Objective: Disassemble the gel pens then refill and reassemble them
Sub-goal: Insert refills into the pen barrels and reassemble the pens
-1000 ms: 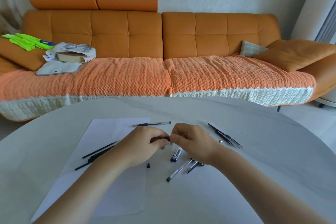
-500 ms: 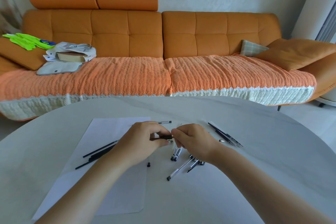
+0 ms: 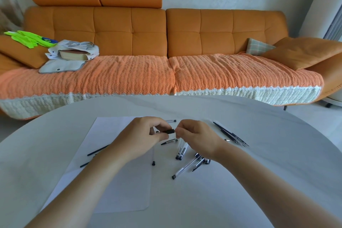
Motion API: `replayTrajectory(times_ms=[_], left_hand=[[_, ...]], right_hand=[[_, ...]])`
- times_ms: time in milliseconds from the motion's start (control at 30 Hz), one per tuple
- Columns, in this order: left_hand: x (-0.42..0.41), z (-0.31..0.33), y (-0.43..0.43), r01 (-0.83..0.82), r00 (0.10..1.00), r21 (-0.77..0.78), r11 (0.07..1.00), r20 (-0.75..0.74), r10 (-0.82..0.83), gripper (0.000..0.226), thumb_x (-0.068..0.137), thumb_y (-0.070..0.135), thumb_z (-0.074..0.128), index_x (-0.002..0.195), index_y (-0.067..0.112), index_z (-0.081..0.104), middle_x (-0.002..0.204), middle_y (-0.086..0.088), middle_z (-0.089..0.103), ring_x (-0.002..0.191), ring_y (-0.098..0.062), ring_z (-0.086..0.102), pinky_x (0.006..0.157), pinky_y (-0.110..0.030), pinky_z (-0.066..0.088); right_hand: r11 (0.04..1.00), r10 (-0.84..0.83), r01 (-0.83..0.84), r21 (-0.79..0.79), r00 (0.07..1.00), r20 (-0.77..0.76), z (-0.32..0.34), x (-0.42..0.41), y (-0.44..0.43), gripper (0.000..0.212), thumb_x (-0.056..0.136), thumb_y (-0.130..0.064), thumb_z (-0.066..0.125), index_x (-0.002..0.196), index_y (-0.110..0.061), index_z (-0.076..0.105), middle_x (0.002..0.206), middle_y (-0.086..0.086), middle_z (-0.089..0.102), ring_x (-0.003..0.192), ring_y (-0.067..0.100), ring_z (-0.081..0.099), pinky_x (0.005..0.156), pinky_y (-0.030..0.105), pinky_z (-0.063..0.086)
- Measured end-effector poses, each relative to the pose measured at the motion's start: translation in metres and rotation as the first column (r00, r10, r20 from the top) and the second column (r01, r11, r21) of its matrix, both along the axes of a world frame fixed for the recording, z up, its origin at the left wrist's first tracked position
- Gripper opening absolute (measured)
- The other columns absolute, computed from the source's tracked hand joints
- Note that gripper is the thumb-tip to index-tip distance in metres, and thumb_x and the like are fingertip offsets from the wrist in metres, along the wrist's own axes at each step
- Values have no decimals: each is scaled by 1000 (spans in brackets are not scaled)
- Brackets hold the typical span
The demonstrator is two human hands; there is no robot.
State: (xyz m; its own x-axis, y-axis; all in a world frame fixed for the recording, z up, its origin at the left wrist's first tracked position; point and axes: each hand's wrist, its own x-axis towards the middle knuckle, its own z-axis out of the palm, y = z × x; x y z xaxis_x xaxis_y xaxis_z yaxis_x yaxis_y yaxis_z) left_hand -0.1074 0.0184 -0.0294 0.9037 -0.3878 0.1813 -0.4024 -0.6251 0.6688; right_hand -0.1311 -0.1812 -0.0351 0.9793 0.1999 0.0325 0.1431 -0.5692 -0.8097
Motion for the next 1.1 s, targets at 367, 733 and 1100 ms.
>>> replayTrajectory(times_ms=[367, 733, 1100], left_hand=[[2, 6, 10, 17, 998, -61, 998, 57, -14, 23, 85, 17, 73, 96, 37, 76, 76, 20, 67, 67, 0, 59, 61, -8, 38], [15, 6, 34, -163, 985, 245, 956, 88, 145, 13, 92, 37, 60, 101, 42, 68, 90, 17, 66, 78, 0, 57, 63, -24, 43], [18, -8, 46, -140, 989, 387, 911, 14, 146, 15, 91, 45, 58, 101, 41, 69, 95, 15, 65, 89, -8, 60, 78, -29, 51]], right_hand=[[999, -8, 5, 42, 999, 51, 6, 6, 11, 32, 98, -30, 49, 69, -18, 59, 64, -1, 53, 56, 16, 42, 58, 31, 37], [915, -42, 101, -391, 987, 155, -3, 28, 20, 25, 99, -36, 48, 113, -29, 67, 101, -3, 66, 84, 12, 58, 73, 28, 46], [698, 225, 22, -716, 942, 248, -15, 35, 18, 19, 92, -43, 61, 106, -39, 73, 114, -14, 64, 107, 13, 50, 89, 28, 37]])
